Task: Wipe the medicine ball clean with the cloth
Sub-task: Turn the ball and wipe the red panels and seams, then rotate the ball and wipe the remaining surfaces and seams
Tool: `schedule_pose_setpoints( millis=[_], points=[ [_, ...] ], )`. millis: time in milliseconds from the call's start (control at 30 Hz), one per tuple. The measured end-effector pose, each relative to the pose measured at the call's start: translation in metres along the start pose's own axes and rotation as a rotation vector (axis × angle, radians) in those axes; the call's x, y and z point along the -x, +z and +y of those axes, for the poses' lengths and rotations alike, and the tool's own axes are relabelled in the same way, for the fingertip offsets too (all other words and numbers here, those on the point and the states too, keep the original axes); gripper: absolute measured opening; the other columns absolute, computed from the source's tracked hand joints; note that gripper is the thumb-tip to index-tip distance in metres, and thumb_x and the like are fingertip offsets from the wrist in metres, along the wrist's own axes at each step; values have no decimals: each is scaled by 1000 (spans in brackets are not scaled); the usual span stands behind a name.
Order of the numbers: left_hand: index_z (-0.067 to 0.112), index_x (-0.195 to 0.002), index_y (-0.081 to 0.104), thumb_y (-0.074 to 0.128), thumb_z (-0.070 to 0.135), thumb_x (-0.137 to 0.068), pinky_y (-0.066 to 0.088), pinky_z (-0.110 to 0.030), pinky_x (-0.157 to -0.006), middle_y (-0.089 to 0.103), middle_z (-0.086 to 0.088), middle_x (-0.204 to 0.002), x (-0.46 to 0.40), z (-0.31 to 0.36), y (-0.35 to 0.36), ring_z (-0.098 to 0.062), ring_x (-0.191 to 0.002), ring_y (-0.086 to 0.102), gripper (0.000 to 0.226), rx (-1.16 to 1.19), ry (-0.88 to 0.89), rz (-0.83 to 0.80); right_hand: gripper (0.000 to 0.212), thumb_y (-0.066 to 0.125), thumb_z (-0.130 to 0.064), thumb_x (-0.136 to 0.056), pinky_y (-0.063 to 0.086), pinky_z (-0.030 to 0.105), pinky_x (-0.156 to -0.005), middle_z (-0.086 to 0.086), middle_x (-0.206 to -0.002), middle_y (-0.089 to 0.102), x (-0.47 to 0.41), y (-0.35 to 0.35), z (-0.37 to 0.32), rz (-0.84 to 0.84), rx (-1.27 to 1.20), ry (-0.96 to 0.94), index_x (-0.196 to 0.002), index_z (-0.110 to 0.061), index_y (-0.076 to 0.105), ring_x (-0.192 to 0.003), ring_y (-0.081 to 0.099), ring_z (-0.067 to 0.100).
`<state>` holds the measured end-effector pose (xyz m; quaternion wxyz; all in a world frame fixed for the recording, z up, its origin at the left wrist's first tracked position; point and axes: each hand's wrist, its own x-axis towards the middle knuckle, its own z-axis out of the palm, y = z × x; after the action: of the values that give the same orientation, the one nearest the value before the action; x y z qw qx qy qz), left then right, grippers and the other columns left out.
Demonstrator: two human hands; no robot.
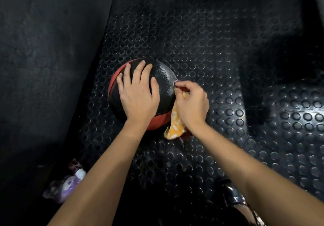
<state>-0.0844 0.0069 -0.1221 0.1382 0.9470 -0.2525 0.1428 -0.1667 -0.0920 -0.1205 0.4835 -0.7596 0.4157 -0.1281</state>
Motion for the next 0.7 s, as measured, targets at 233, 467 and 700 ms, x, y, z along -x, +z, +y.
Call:
schedule_pose_setpoints(
  millis=[233,467,700],
  points=[
    [17,-132,56,34,27,-97,25,-48,-111,53,2,-139,0,1,1,-30,-134,40,42,-31,15,-19,16,62,-23,-87,45,23,-76,-14,-100,66,10,0,-6,-4,57,-196,-99,-28,71,-90,61,5],
    [16,-130,57,34,24,-96,29,-50,-111,54,2,-138,-1,-2,0,-30,-133,42,42,-14,18,-5,18,63,-21,-87,46,25,-76,-13,-100,65,30,-1,-4,-64,81,-263,-101,-27,71,-89,62,8],
    [14,-131,55,34,22,-95,24,-48,-111,53,1,-139,9,5,-1,-31,-135,39,43,-20,60,-14,17,61,-24,-88,49,30,-82,-12,-104,67,-22,0,-28,-60,165,-223,-101,-31,70,-94,63,10]
  ],
)
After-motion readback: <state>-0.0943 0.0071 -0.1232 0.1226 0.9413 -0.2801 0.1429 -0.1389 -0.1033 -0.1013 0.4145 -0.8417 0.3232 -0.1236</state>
